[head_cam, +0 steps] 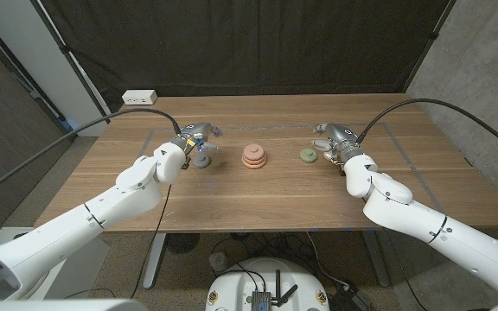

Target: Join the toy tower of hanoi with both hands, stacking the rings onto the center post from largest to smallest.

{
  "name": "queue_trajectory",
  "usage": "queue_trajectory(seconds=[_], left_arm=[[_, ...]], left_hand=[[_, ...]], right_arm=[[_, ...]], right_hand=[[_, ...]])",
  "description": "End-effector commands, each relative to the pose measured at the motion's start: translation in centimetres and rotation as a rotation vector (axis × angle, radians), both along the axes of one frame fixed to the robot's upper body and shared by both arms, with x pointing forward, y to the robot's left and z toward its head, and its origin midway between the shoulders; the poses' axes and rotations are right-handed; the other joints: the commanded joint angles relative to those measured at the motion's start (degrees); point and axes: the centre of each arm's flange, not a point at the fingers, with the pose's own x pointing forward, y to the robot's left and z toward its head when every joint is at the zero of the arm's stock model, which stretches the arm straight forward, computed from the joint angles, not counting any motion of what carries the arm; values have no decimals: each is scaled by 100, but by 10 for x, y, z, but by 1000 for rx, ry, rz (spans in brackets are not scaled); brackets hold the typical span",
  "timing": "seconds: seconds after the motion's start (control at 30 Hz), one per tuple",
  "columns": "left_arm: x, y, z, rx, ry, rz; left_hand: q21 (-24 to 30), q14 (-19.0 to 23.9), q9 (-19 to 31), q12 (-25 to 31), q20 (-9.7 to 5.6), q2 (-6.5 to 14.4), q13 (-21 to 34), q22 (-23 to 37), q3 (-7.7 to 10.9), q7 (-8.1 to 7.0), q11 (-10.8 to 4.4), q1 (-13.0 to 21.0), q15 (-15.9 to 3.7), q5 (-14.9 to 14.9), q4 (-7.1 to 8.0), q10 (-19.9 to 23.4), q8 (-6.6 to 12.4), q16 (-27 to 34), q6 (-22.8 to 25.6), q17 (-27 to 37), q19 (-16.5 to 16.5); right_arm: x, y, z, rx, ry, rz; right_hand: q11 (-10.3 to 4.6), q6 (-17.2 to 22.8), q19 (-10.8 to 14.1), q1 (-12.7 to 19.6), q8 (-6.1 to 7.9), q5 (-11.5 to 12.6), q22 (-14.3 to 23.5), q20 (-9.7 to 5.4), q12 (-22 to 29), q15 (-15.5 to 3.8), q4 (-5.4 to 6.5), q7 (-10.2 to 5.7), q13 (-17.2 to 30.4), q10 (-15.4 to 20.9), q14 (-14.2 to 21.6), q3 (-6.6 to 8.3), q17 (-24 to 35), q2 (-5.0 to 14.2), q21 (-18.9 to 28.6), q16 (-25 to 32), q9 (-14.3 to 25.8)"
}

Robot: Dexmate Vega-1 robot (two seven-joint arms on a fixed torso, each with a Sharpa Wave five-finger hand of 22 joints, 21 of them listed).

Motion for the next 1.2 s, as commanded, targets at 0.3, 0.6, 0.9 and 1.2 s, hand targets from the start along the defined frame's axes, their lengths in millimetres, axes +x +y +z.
queue_trajectory(seconds=[0.3,0.6,0.9,1.2], left_arm=[[-14,19,-28,-116,-59,77],[-14,18,-31,-126,-64,85],[-15,18,-34,-110,-49,96],[-17,19,-35,-112,-48,96]], left_hand=[[7,86,22,-9,-782,57,7,7,44,12,-1,7,-448,62,-3,45,7,30,21,-5,85],[-1,87,27,-12,-781,55,10,2,51,22,4,12,-449,74,-8,73,-5,26,37,-23,91],[-8,94,31,-18,-778,60,15,-1,54,24,9,3,-449,82,-3,83,-13,30,50,-29,90],[-17,102,37,-31,-777,71,19,-3,61,33,21,-9,-449,92,3,90,-26,35,66,-35,87]], right_arm=[[-2,0,-3,-14,-3,18],[-3,2,-2,-23,-2,23],[-3,3,-3,-32,2,24],[-3,4,-4,-34,2,26]], right_hand=[[-5,-6,6,37,-21,13,9,-478,10,-230,8,-9,-5,-4,4,26,-3,-12,-4,-3,3],[17,-12,-3,45,-27,14,-2,-477,-1,-228,7,-9,-16,-35,30,27,29,-15,-11,25,1],[19,-8,-19,52,-30,16,-11,-477,-11,-228,8,2,-31,-78,-15,28,3,-22,-18,-14,-1],[37,8,-38,54,-23,15,-27,-476,-14,-229,10,0,-38,-105,-39,25,-16,-24,-32,-41,5]])
